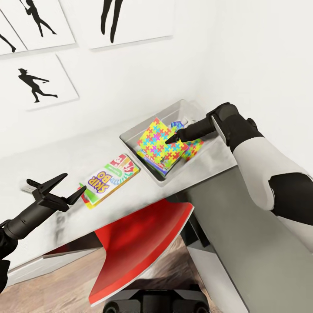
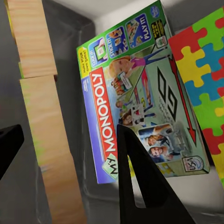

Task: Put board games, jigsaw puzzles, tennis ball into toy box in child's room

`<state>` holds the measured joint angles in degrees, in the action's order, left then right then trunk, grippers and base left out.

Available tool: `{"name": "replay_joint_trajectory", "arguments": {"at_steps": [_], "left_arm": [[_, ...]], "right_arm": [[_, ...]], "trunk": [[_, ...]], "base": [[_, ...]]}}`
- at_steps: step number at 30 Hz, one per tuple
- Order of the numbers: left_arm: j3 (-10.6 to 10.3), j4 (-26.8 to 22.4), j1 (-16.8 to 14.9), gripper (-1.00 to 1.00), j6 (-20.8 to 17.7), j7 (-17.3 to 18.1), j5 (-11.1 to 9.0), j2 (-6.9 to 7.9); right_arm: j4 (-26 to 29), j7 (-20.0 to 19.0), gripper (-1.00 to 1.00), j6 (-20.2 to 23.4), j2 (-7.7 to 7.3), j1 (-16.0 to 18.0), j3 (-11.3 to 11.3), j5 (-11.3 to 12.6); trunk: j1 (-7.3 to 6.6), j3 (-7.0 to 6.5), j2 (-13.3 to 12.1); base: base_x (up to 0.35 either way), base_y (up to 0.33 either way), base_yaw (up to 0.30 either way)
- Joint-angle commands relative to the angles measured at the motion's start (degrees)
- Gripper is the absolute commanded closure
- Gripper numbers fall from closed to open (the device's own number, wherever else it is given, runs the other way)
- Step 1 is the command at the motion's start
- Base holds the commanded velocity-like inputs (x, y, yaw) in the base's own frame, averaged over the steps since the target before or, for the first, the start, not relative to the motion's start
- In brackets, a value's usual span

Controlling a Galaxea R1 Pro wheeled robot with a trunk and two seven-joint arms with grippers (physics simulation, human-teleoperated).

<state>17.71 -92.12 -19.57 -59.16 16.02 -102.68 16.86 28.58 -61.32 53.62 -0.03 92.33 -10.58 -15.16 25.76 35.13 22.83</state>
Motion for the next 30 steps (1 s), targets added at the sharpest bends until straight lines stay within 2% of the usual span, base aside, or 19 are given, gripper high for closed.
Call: {"name": "replay_joint_trajectory", "arguments": {"at_steps": [1, 18, 30], "left_arm": [[0.0, 0.0, 0.0, -1.00, -0.2, 0.5, 0.5, 0.01], [0.0, 0.0, 0.0, -1.00, -0.2, 0.5, 0.5, 0.00], [0.0, 0.0, 0.0, -1.00, -0.2, 0.5, 0.5, 0.01]], "right_arm": [[0.1, -0.5, 1.00, 0.2, 0.00, 0.0, 0.0, -0.6], [0.3, -0.5, 1.00, 0.2, 0.28, 0.0, -0.1, -0.4], [0.7, -0.5, 1.00, 0.2, 0.23, 0.0, -0.1, -0.3]], "trunk": [[0.03, 0.17, 0.1], [0.03, 1.73, 0.1], [0.03, 2.04, 0.1]], "base": [[0.000, 0.000, 0.000], [0.000, 0.000, 0.000], [0.000, 0.000, 0.000]]}}
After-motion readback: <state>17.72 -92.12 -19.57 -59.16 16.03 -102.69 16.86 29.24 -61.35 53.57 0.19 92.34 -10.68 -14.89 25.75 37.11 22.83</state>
